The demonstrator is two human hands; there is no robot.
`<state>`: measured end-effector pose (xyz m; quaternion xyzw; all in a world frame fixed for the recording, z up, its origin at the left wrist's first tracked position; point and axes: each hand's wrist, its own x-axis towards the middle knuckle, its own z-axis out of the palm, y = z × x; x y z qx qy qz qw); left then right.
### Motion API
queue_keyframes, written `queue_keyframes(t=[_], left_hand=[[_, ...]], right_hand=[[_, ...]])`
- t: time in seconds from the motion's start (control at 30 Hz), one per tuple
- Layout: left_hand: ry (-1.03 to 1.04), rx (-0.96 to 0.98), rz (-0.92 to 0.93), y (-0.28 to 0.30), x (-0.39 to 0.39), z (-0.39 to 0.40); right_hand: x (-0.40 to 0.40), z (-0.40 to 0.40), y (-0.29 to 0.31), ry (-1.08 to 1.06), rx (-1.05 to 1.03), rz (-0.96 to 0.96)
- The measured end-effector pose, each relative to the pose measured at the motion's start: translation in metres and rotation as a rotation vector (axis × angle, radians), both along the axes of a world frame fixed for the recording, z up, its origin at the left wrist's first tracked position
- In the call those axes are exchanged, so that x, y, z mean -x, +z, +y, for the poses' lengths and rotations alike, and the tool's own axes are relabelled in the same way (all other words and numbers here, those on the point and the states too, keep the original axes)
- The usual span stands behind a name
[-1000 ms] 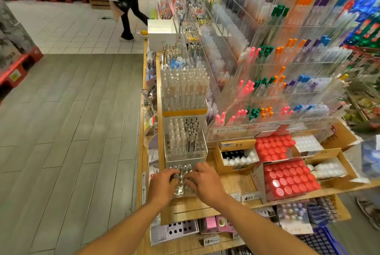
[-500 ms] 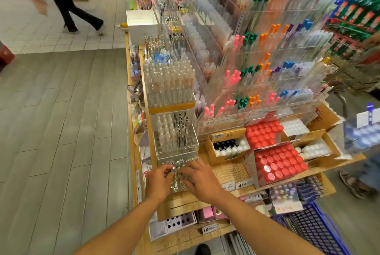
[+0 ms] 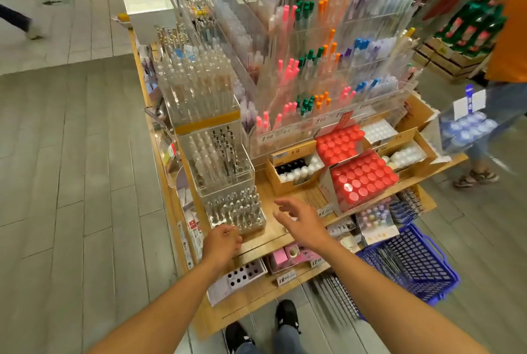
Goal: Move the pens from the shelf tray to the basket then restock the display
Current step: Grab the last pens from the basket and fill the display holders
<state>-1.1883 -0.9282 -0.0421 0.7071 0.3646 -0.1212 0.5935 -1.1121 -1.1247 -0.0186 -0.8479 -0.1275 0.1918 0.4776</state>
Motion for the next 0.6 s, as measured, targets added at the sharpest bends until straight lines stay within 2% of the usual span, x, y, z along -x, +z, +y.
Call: queue_keyframes(t=[0.07,0.3,0.4,0.6], left_hand=[[-0.021,0.08,0.013,0.003,0.002,-0.013],[-0.27,0.104,0.053,0.001,-0.006,-0.089],[-0.278,0.217,0.073,0.003,-0.016,-0.134],[-0.323,0.256,0.095,0.002,-0.026,-0.234]], right_hand=[[0.009,-0.018,-0.002,-0.067,-0.044,0.042],[0.054,-0.107,-0.018,-0.294,-0.045,0.15],[0.071,-0.153,-0.029,-0.429,-0.1,0.207],[0.092,-0.259,-0.045,-0.71,-0.247,0.325]])
